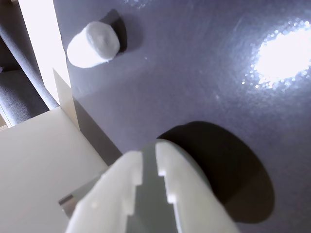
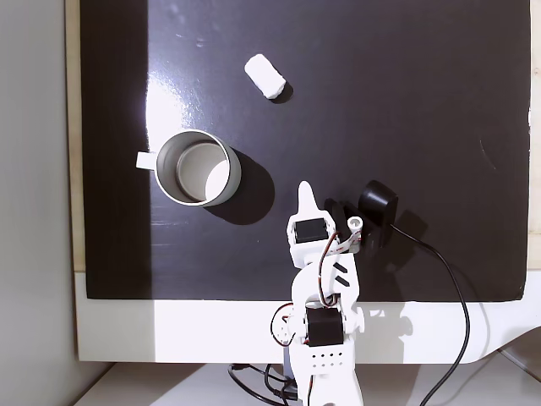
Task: Grasp a gauze and put it in the cup.
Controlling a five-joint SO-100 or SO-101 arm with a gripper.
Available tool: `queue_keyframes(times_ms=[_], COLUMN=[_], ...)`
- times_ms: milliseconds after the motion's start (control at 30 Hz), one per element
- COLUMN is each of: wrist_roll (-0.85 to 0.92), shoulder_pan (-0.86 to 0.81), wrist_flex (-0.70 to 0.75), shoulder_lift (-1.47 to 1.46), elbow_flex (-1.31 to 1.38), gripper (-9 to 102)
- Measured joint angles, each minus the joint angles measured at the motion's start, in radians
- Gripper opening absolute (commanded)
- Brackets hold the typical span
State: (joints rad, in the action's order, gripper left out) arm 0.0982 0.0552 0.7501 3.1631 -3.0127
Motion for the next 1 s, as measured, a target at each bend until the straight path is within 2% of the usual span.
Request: queue_keyframes(times_ms=[167,467,633,867,1000], wrist_roll=[-0.120,-0.155,-0.071,0.100,0.190], shoulder_pan=[-0.040,-0.054,-0.061,-0.098,-0.089], wrist_flex=[0.000,0.000,0.009,0.153,0.175], shoulder_lift=[0.000,0.000,0.000,0.000,-0.064], elbow_flex=[0.000,0.000,0.000,0.110,0.219], gripper=[0,0,0,0,0])
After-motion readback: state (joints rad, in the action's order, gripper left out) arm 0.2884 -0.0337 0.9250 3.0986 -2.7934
